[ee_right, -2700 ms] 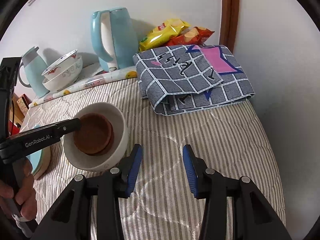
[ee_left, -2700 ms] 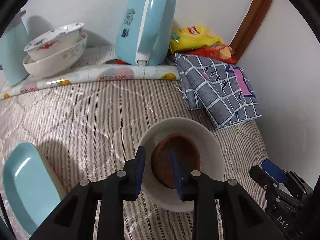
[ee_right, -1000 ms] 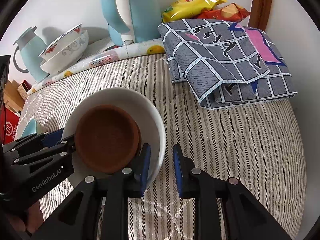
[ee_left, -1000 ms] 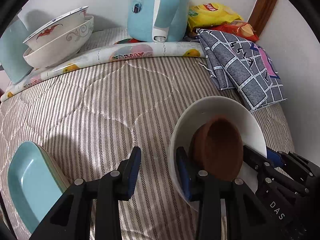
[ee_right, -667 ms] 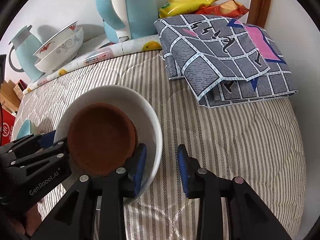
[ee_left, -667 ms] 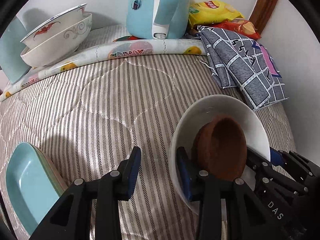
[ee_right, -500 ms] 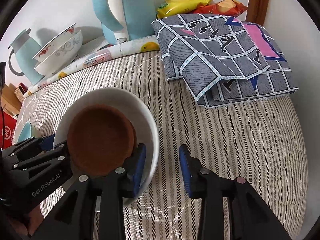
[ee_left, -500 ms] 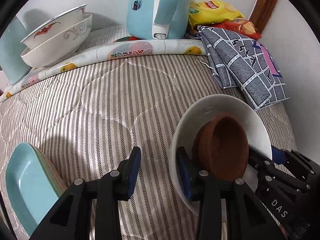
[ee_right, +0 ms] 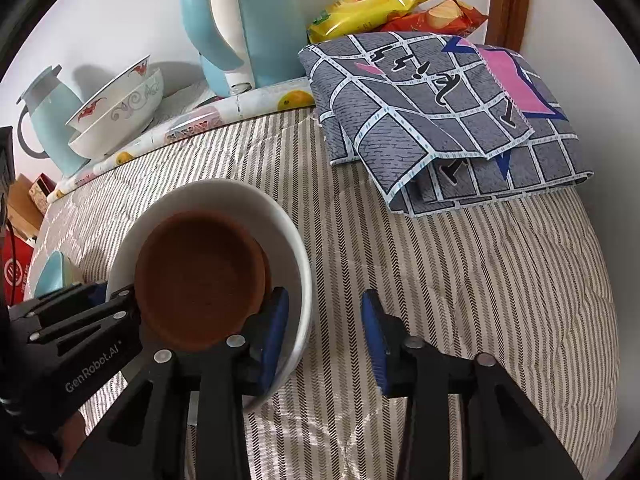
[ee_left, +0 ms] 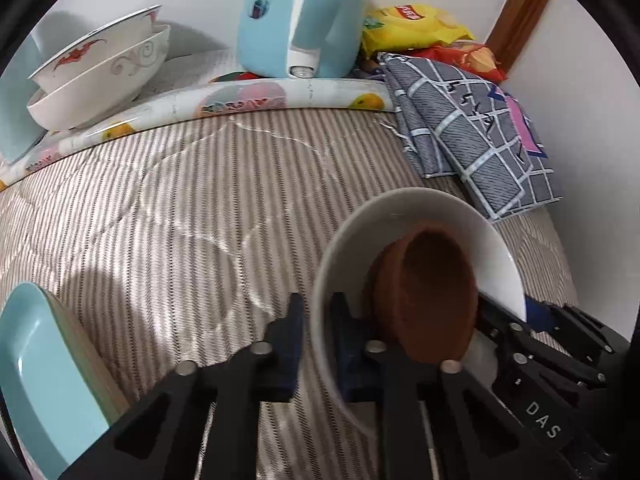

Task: Organize plates and bowls
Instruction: 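Lift the white bowl with the left gripper and carry it over the blue plate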

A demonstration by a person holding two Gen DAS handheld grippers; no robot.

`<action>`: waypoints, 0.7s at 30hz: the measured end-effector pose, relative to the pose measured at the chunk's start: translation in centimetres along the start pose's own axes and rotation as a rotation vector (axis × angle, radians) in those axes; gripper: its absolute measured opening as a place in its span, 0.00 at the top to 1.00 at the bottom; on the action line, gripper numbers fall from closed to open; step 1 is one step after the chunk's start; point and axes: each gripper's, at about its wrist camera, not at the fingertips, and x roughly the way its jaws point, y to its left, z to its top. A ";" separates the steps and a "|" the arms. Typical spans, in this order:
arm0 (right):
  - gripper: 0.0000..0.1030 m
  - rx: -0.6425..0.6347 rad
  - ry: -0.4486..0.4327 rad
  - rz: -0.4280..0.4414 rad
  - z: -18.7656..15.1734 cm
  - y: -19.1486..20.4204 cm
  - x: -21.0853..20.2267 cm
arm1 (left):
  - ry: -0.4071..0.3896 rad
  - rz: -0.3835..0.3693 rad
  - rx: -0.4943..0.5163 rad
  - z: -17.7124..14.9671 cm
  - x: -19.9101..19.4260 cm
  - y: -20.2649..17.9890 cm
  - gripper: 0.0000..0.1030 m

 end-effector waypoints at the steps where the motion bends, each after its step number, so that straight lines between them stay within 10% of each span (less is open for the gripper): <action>1: 0.71 0.006 0.002 0.009 0.0 0.0 0.0 | -0.004 0.012 0.009 0.0 0.0 -0.2 0.89; 21: 0.87 0.033 -0.017 0.011 -0.2 0.7 -0.1 | -0.013 0.026 0.023 -0.3 -0.1 -0.4 0.90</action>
